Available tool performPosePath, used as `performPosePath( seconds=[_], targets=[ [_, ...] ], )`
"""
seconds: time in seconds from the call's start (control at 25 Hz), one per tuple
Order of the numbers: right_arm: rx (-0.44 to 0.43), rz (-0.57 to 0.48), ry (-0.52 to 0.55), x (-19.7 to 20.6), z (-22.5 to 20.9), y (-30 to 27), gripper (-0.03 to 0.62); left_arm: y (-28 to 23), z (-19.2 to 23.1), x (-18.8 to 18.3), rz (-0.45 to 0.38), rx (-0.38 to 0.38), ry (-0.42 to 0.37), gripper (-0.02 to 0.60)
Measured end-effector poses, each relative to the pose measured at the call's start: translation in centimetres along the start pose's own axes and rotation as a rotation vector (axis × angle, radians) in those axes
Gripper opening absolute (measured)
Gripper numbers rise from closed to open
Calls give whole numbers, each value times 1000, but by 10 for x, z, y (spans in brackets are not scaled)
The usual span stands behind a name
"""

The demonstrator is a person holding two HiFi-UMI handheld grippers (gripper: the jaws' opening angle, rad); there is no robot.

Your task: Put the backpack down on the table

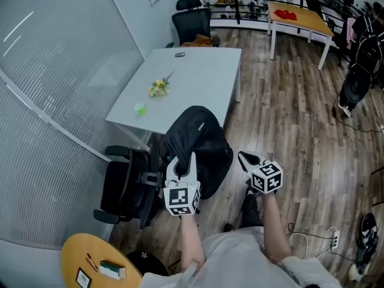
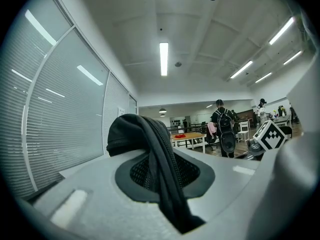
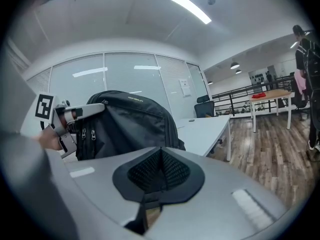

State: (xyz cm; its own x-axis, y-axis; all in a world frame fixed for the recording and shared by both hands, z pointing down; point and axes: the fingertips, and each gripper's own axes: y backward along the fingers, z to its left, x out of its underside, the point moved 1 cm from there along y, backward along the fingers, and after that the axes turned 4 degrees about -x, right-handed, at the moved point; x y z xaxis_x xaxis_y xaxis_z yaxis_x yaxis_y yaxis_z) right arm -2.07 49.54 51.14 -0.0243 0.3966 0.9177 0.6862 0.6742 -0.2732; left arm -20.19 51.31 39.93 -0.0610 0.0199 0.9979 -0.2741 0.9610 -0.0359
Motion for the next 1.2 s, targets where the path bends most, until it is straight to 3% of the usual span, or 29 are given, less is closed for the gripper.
performPosePath(
  seconds=[0.44, 0.96, 1.2],
  targets=[
    [33, -8, -40, -49, -109, -44, 0, -122, 11, -21, -27, -24, -30, 61],
    [26, 0, -68, -115, -262, -91, 0, -261, 12, -34, -14, -136, -42, 61],
    [9, 46, -37, -110, -304, -106, 0, -291, 10, -25, -23, -199, -38, 60]
  ],
)
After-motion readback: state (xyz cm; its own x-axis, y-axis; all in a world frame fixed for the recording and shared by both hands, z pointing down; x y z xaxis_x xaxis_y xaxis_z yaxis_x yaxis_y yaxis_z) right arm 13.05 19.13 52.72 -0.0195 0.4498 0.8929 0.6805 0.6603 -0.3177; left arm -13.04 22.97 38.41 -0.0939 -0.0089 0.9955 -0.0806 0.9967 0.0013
